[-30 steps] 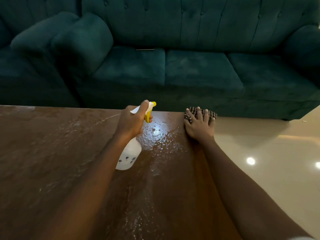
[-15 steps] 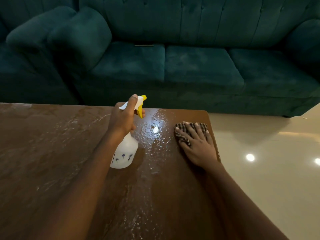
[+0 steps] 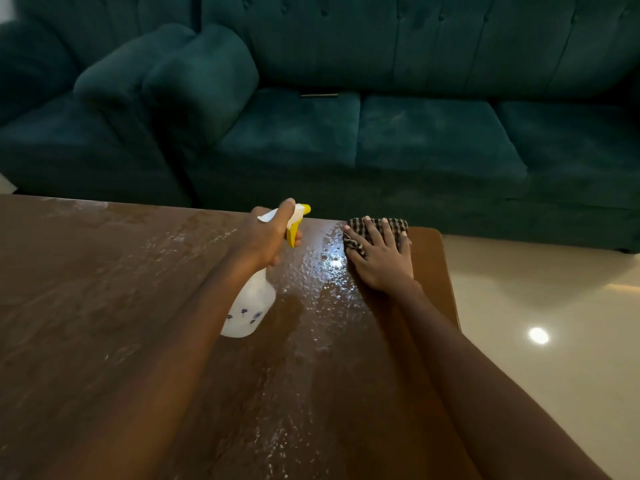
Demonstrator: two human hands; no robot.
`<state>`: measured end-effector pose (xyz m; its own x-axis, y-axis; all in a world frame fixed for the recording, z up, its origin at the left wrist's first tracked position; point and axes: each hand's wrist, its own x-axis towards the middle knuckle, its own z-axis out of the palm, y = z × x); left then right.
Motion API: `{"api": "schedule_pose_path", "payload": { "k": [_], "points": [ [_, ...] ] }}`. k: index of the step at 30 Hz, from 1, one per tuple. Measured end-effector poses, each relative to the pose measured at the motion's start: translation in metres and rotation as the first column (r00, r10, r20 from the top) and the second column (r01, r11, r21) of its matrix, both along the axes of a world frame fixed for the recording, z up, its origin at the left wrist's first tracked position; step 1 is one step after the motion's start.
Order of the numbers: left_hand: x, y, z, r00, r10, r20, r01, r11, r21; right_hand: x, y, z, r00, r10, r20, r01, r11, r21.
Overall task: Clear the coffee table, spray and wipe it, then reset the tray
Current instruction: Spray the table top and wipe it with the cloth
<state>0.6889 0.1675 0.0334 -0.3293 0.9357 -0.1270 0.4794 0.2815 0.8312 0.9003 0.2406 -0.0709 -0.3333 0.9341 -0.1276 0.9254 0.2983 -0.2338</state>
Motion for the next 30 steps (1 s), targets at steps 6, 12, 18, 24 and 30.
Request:
{"api": "schedule_pose_path", "payload": {
  "k": [6,12,18,24,30],
  "points": [
    [-0.019,-0.010,0.001,0.980,-0.068,-0.189,0.027,0.977,-0.211,0.000,0.000,0.000,1.000,0.016,-0.001,-0.016,1.000,-0.015],
    [-0.042,-0.003,-0.008,0.966,-0.120,-0.230,0.063,0.968,-0.242,-0.004,-0.008,0.000,0.999,-0.035,0.000,0.035,0.999,-0.041],
    [-0.058,-0.001,-0.010,0.965,-0.115,-0.237,0.063,0.974,-0.217,-0.012,-0.012,0.002,0.995,-0.103,0.005,0.103,0.992,-0.074],
    [-0.073,0.000,-0.004,0.961,-0.168,-0.222,0.111,0.962,-0.248,-0.013,-0.011,0.003,0.992,-0.126,0.008,0.126,0.988,-0.090],
    [-0.098,-0.005,0.004,0.987,-0.015,-0.162,-0.007,0.991,-0.135,-0.020,-0.012,0.003,0.981,-0.192,0.002,0.192,0.978,-0.084]
  ]
}}
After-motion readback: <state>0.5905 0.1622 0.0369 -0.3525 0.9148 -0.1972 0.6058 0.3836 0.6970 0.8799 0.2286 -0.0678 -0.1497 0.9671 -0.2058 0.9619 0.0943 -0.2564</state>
